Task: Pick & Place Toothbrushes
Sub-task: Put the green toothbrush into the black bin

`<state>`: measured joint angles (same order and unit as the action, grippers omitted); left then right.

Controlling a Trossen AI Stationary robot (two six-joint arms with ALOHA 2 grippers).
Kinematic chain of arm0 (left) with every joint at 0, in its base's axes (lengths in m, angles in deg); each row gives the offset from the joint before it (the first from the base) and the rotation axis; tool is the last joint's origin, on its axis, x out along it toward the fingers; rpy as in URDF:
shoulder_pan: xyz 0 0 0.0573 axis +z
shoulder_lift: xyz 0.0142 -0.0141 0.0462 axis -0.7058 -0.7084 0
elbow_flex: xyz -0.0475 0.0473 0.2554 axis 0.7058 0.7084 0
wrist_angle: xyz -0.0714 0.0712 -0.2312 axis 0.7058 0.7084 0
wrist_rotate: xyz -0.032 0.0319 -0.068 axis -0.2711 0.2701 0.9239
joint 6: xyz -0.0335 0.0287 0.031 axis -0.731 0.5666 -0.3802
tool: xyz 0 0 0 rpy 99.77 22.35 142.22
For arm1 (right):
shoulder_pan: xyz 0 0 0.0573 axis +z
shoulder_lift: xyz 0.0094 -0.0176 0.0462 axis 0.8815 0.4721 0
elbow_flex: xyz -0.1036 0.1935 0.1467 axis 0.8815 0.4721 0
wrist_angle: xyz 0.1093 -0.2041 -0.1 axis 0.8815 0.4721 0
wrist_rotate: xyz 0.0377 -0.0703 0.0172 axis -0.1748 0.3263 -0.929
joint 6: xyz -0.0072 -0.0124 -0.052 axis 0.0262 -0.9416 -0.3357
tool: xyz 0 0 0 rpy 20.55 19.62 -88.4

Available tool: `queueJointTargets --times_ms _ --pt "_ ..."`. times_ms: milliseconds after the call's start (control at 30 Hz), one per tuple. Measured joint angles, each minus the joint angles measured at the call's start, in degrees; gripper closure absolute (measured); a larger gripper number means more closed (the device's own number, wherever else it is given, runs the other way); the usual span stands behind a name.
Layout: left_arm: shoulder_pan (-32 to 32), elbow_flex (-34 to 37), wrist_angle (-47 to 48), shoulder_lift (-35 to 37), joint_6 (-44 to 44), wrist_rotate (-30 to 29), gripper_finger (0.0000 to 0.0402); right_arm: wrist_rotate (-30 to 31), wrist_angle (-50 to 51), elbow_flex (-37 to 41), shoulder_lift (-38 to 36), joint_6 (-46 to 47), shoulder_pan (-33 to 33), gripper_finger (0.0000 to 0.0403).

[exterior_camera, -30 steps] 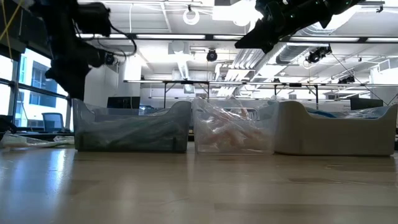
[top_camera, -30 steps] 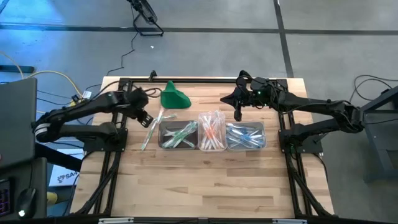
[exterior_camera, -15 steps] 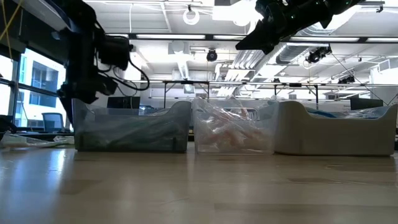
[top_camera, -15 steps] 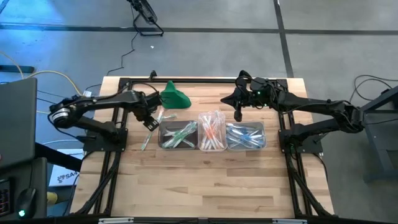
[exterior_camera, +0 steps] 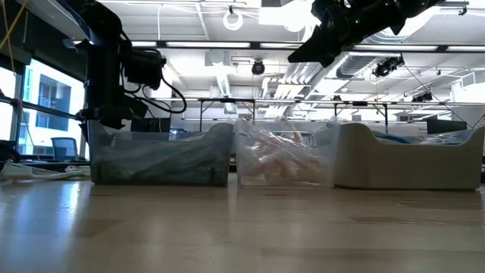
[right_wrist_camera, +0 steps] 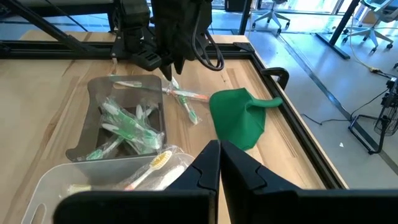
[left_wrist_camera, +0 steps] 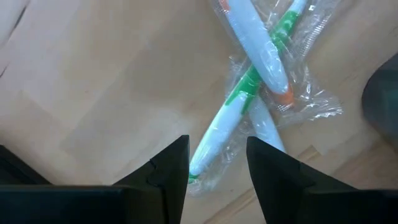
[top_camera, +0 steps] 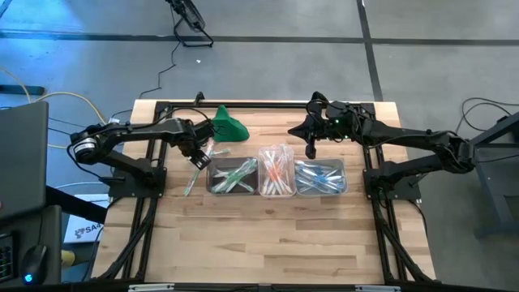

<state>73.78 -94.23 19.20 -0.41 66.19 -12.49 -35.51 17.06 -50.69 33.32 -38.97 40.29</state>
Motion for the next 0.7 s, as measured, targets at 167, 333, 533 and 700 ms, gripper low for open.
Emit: queueJointTargets --times_ms 167,333,533,700 --pt "0.0 0.0 0.0 0.0 0.0 0.0 0.0248 0.0 0.6 0.0 0.0 0.0 0.1 0.0398" --pt "0.0 0.0 0.0 -0.8 0.0 -0.1 0.0248 0.0 1.1 0.0 0.0 0.0 0.1 0.0398" --pt "0.0 0.0 -0.2 -4.8 0.0 -0.2 0.0248 0.0 1.4 0.0 0.0 0.0 0.1 0.0399" --pt "0.0 -0.3 -0.5 -6.8 0.0 1.0 0.0248 0.0 1.4 0.0 0.0 0.0 0.1 0.0399"
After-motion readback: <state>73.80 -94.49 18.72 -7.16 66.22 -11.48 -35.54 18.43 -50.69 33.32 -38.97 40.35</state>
